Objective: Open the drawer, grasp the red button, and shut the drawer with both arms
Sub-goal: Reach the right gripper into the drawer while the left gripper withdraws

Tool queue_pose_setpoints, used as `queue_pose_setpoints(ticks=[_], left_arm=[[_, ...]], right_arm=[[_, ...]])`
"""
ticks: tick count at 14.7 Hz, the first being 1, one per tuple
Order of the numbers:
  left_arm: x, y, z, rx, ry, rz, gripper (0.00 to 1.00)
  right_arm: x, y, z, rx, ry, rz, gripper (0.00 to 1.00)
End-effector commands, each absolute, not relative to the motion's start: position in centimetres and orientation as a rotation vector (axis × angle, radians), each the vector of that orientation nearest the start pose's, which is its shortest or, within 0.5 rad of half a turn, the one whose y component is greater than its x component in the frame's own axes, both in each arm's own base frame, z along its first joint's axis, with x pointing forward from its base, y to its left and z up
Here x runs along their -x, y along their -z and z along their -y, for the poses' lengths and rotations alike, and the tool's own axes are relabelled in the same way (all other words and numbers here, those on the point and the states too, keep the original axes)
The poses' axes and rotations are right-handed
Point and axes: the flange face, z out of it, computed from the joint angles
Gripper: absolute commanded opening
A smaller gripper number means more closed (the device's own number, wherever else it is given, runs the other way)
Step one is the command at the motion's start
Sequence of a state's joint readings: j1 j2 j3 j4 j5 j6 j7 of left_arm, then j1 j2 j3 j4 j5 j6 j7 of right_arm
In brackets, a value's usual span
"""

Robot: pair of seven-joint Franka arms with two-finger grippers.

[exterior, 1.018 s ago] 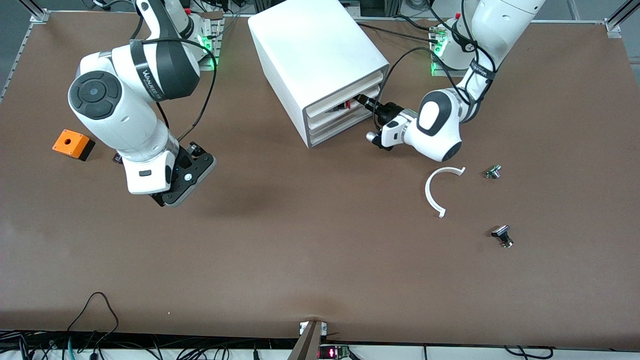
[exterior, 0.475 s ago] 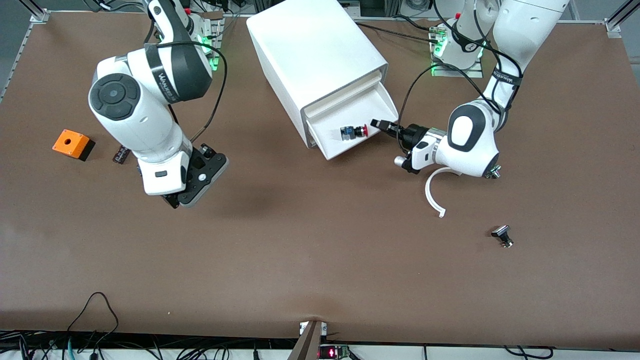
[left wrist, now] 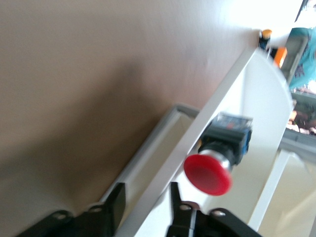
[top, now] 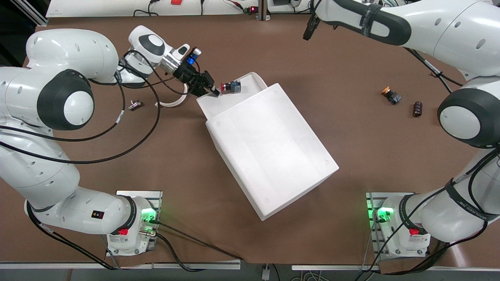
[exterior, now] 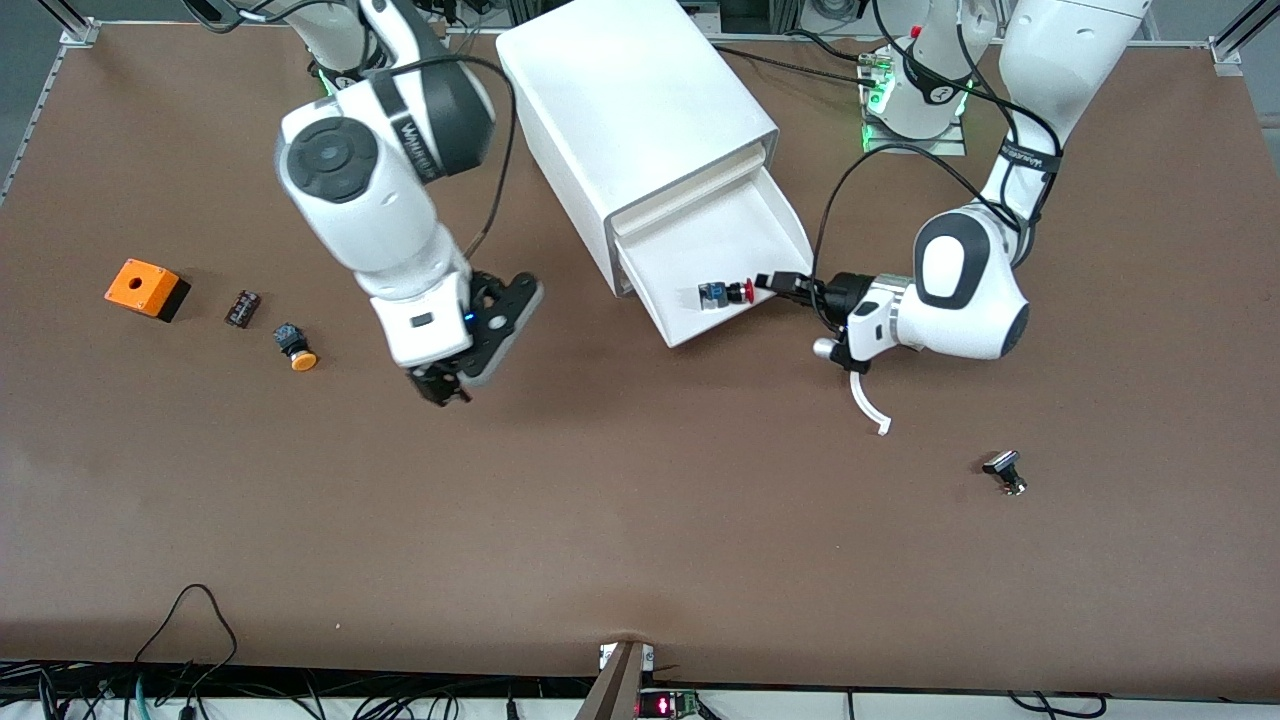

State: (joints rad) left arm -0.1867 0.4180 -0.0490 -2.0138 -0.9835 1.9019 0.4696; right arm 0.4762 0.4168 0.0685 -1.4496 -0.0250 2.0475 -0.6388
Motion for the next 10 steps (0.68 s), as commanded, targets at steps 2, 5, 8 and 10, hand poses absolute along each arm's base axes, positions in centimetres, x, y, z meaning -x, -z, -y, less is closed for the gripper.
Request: queue_pose_setpoints(ticks=[2,5,8,10], left_arm=[[-57.4,-27.9,15.4,-2.280,0.362,0.034,1.00],[-58.3,-30.6,12.6,-2.295,0.317,0.009,1.00],[-59.0,-36.4,9.3,-2.463,0.248,0.102,1.00],[-58.2,-40.5,8.2,-2.585,0.217,0.130,1.00]], right_arm=[[-59.0,-46.3,-42.1,2.370,0.309,2.010,1.00],[-55.6,-45.8,-46.6,2.298,0.279,2.202,1.00],[-54.0,-45.9,-49.3,2.240,0.273,2.256,1.00],[-51.8,-45.8,-51.8,2.177,0.212,2.294,1.00]])
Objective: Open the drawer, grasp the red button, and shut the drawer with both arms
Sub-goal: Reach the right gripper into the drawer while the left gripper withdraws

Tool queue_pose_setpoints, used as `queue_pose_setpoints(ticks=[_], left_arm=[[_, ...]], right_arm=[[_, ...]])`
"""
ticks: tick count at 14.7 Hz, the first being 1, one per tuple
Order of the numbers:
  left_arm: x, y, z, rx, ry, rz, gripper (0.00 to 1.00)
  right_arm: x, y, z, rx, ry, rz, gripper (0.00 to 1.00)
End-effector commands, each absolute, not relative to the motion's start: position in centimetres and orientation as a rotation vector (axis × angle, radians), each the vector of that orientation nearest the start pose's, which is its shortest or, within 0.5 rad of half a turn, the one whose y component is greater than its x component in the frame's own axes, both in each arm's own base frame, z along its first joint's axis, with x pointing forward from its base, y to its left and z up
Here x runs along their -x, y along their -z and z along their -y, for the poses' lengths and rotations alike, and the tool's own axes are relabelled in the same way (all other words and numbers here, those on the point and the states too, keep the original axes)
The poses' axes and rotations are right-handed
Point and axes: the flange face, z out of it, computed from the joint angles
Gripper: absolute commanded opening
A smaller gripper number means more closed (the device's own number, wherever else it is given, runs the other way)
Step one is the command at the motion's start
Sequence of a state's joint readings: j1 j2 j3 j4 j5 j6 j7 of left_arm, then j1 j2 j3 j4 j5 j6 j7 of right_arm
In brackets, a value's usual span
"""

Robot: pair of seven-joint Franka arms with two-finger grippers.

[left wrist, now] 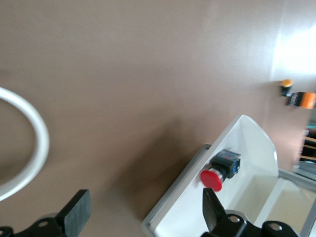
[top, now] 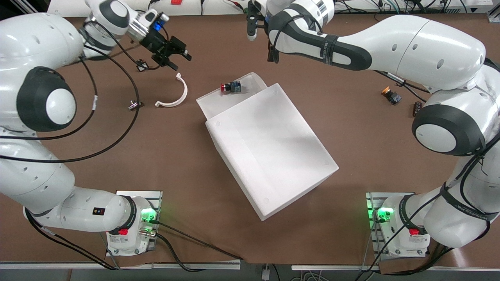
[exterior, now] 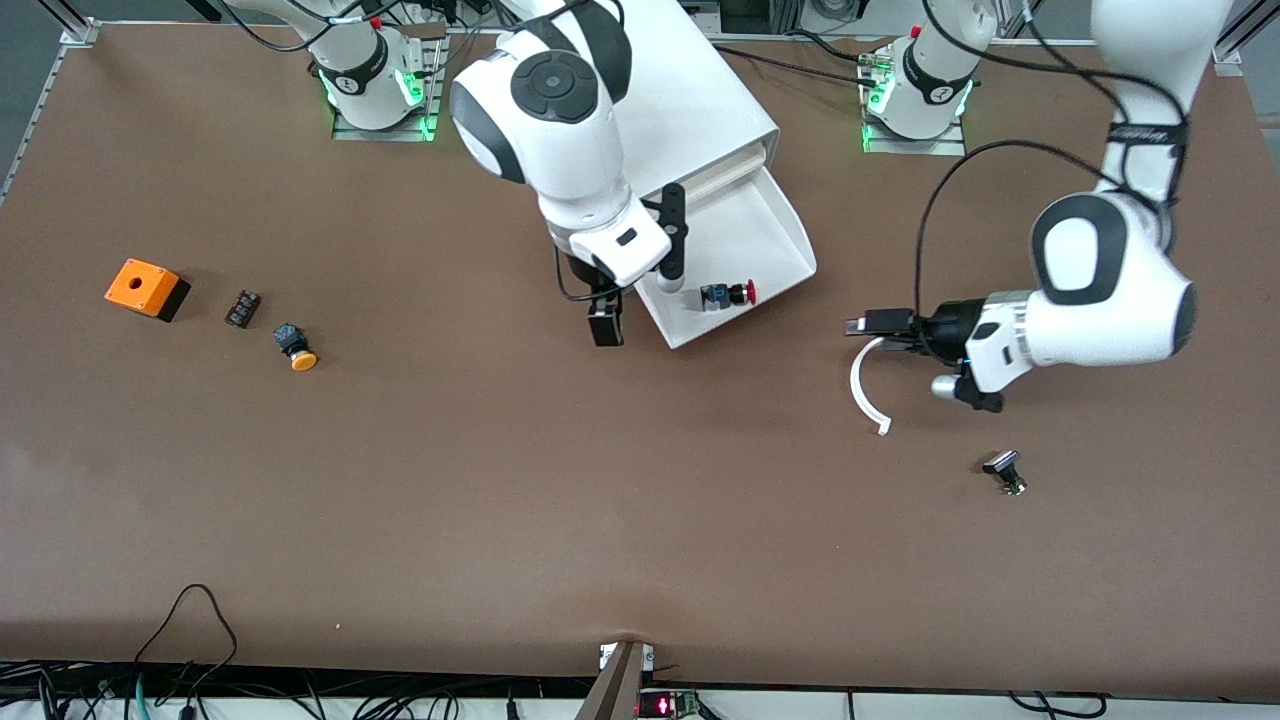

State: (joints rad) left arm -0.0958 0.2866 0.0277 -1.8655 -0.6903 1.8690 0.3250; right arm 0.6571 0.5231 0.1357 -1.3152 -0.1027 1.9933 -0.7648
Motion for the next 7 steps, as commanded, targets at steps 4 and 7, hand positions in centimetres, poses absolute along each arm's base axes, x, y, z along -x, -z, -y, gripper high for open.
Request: queue_pose_setpoints(ticks=[4,7], left_arm=[[-56.0,-47.7,6.4,-2.851,0.125,0.309,1.00],[-54.1,-52.5,5.2,-3.022,0.043,0.407,1.00]], right_arm=[[-50.0,-44.3,-55.6,2.063,0.116,2.345,1.00],[-48.3,-42.8,-58.0,1.983,0.115,2.369,1.00]])
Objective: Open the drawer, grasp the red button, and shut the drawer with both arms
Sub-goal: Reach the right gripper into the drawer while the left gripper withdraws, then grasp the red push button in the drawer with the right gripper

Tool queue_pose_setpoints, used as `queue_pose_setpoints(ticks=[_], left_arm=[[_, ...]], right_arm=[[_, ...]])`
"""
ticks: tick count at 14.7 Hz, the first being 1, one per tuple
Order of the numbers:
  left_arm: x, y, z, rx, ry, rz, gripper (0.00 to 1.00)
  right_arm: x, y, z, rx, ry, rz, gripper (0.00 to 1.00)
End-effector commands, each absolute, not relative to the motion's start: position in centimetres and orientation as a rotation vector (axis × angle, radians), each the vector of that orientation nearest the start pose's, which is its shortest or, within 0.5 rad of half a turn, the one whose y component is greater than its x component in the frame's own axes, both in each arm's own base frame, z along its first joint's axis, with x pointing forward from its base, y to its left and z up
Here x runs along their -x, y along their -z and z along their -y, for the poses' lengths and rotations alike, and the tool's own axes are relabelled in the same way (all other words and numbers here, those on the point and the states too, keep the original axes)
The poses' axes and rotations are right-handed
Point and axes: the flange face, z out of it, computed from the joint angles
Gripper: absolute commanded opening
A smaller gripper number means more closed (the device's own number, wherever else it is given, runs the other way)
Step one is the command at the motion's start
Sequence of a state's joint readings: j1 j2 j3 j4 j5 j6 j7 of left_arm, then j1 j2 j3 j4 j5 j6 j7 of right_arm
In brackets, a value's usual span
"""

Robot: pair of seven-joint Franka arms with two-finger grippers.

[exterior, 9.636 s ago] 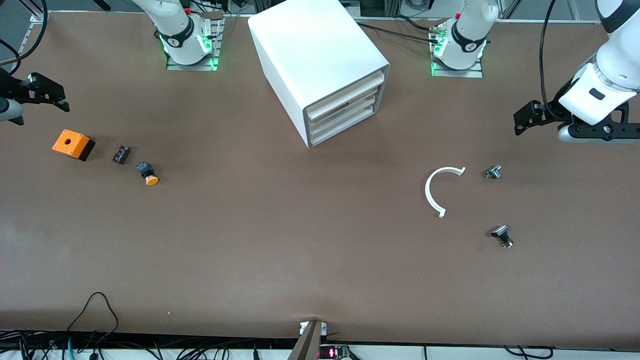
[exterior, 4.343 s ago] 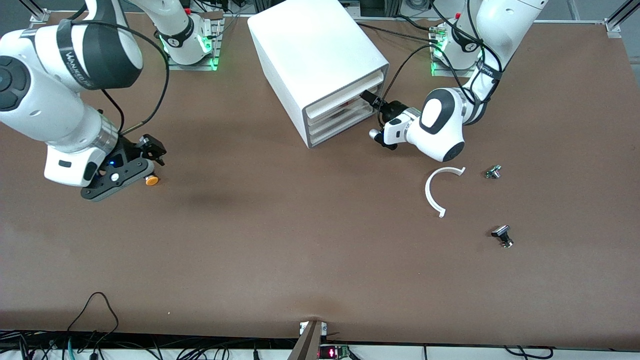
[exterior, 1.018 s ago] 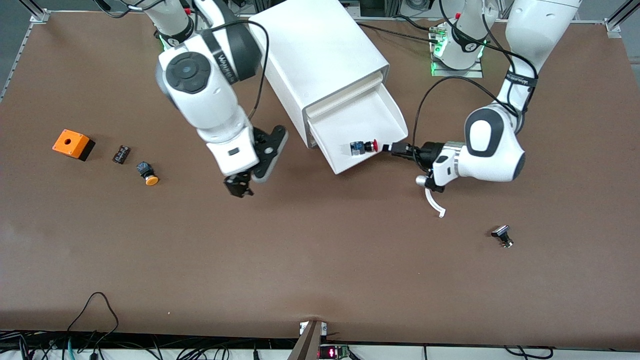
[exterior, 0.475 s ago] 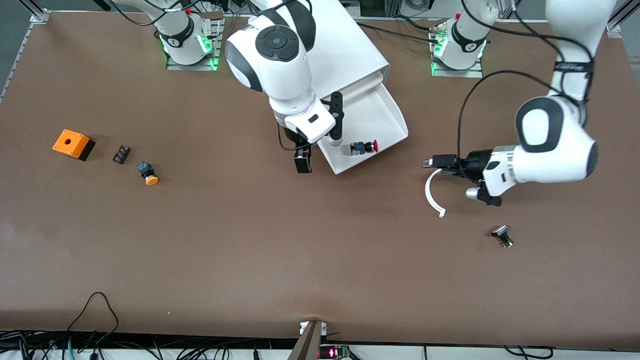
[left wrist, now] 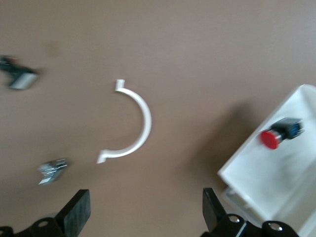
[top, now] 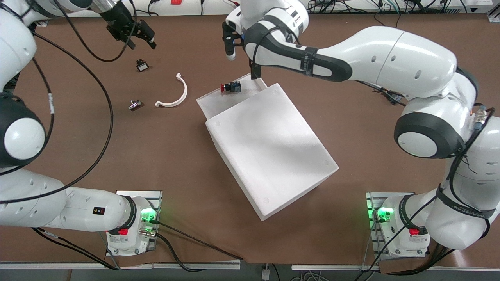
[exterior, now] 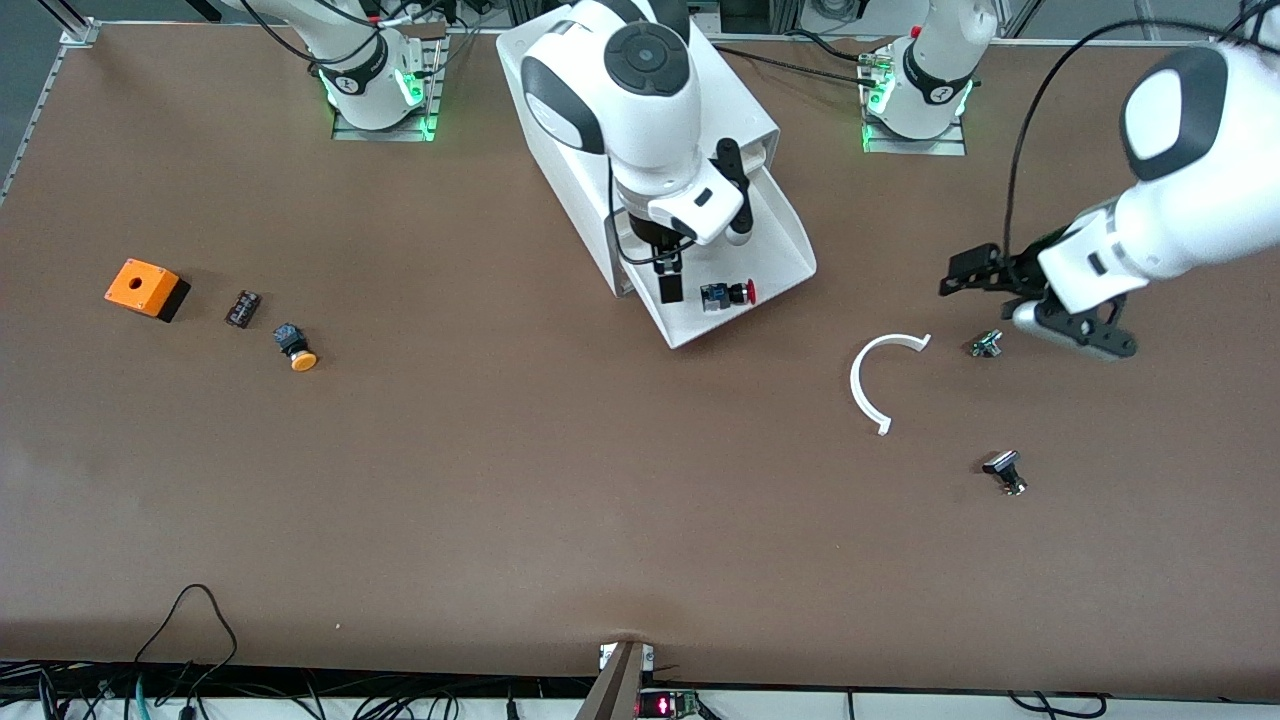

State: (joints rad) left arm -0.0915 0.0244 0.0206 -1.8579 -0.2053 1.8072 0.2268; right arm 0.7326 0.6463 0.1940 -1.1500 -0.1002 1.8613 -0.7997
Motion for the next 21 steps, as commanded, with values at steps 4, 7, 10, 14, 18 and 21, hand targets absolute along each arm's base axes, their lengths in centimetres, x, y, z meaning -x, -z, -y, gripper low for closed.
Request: queue_pose_setpoints(ticks=[4,7,10,14,18,21], left_arm=[[-53.4,-54.9,3.6,3.042,0.017,-0.485,1.00],[-52.8,-55.0,3.0,3.050,-0.035,-0.441,1.00],[-52.8,-56.6,3.0,3.064,0.014,-0.308,1.00],[-52.9,-56.5,2.7,3.073,0.016,-0.235,1.00],[-52.9,-56.3,2.6,3.083,0.014,-0.226,1.00],[-52.9,-56.1,2.4,3.088,0.013,-0.218,1.00]], right_arm=[[-48.6,-40.7,-59.1,-2.061,-0.166,-2.451,1.00],[-48.5,-38.4,-60.0,-2.058,-0.176,-2.460,1.00],[-48.3,-36.6,-60.5,-2.055,-0.161,-2.466,1.00],[-47.9,-35.5,-60.9,-2.070,-0.138,-2.455,1.00],[-47.0,-33.7,-61.7,-2.049,-0.112,-2.466,1.00],[-47.0,-32.9,-61.9,-2.045,-0.115,-2.468,1.00]])
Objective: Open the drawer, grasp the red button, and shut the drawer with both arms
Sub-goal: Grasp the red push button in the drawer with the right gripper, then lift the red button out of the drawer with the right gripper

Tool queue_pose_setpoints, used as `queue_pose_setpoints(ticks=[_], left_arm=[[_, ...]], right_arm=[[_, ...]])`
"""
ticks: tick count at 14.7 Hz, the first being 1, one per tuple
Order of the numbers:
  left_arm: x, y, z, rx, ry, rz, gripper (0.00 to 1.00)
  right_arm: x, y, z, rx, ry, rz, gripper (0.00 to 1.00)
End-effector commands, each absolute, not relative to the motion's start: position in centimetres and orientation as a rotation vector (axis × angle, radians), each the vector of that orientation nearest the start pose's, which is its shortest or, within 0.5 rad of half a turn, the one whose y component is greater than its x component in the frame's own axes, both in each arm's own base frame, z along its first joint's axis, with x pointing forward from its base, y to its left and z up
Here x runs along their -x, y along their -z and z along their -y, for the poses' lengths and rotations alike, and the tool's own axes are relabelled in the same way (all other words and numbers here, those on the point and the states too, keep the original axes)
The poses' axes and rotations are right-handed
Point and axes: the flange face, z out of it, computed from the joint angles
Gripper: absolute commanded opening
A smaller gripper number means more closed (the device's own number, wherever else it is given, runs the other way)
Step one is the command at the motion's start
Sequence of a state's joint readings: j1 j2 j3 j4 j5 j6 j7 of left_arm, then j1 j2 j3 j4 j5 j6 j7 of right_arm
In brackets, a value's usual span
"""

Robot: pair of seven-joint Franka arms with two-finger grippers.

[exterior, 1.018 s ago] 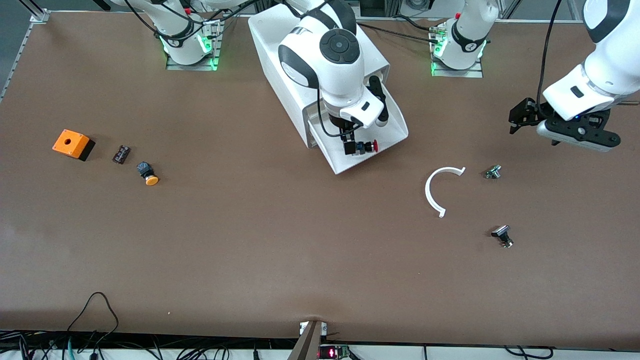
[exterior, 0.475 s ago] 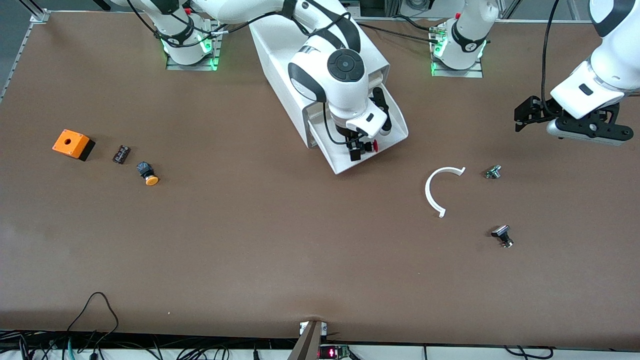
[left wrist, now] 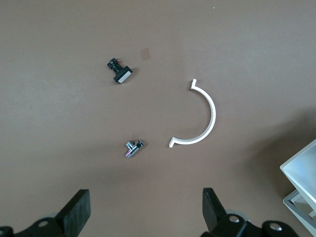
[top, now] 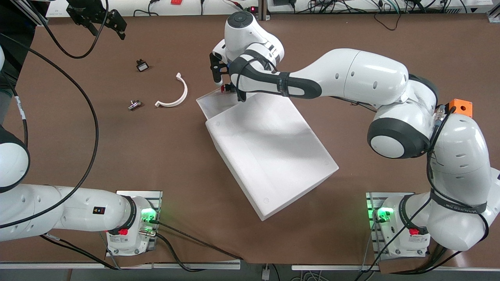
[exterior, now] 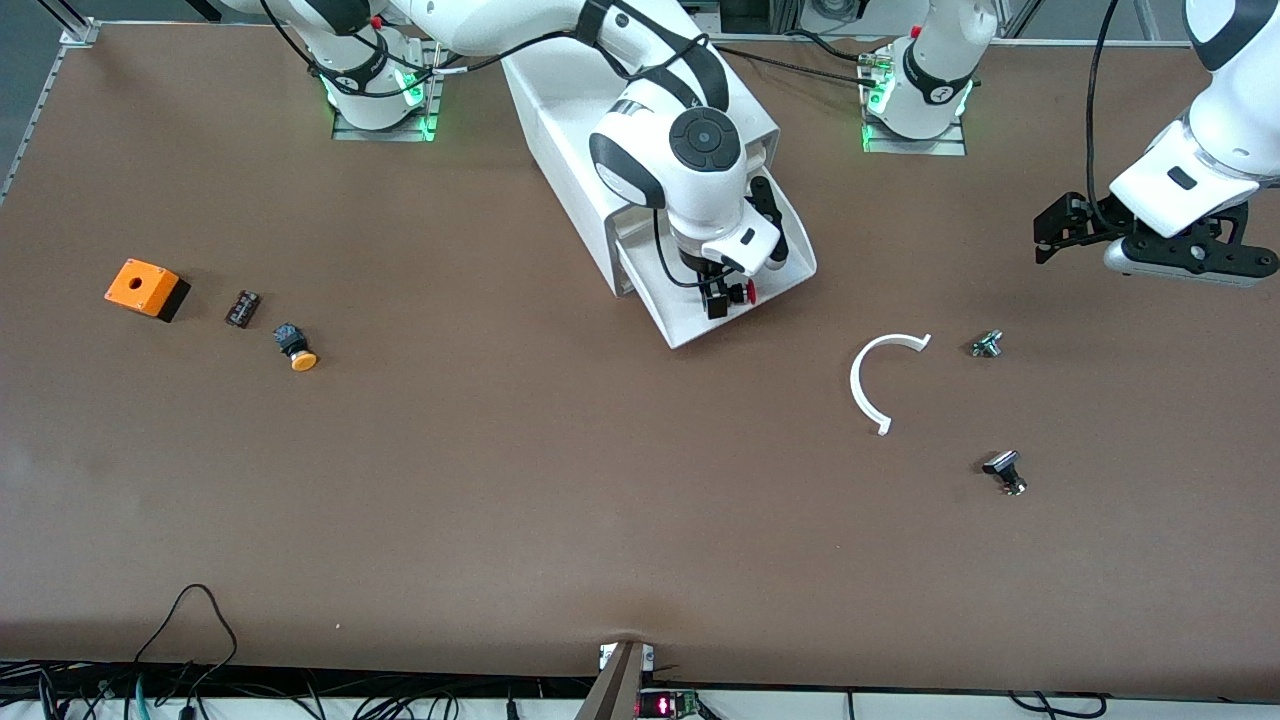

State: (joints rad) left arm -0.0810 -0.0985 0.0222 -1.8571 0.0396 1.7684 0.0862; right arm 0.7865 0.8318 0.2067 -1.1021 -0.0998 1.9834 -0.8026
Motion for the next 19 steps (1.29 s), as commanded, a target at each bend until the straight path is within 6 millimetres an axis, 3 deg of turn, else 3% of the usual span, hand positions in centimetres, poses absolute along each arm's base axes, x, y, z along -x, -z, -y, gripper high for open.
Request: queue_pose_setpoints(ticks=[1,3,4,5,9,14,16,19], left_arm=[[-52.9,-56.1,2.5,3.089,0.013,-0.218,1.00],[-53.0,-56.1,2.4,3.097,0.011,-0.212,1.00],[-53.0,-56.0,2.3,3.101,0.011,-0.209,1.00],[-53.0,-56.0,2.3,3.101,0.011,-0.209,1.00],[-52.9,-56.0,2.3,3.101,0.009,-0.208,1.00],[-52.9,-56.0,2.3,3.101,0.006,-0.209,1.00],[-52.9,-55.9,2.3,3.101,0.004,-0.209,1.00],[-52.9,-55.8,2.3,3.101,-0.001,-0.209,1.00]], right_arm=[[-47.0,-32.9,-61.9,-2.047,-0.119,-2.466,1.00],[-47.0,-32.8,-62.0,-2.053,-0.119,-2.461,0.89],[-47.1,-32.8,-61.9,-2.038,-0.123,-2.461,0.71],[-47.2,-32.9,-61.9,-2.016,-0.135,-2.453,0.63],[-46.6,-32.6,-62.7,-1.991,-0.170,-2.463,0.44],[-47.1,-33.8,-62.0,-1.991,-0.158,-2.429,0.30],[-47.3,-36.9,-61.2,-2.009,-0.153,-2.395,0.29],[-49.5,-43.1,-57.8,-2.055,-0.187,-2.302,0.29]])
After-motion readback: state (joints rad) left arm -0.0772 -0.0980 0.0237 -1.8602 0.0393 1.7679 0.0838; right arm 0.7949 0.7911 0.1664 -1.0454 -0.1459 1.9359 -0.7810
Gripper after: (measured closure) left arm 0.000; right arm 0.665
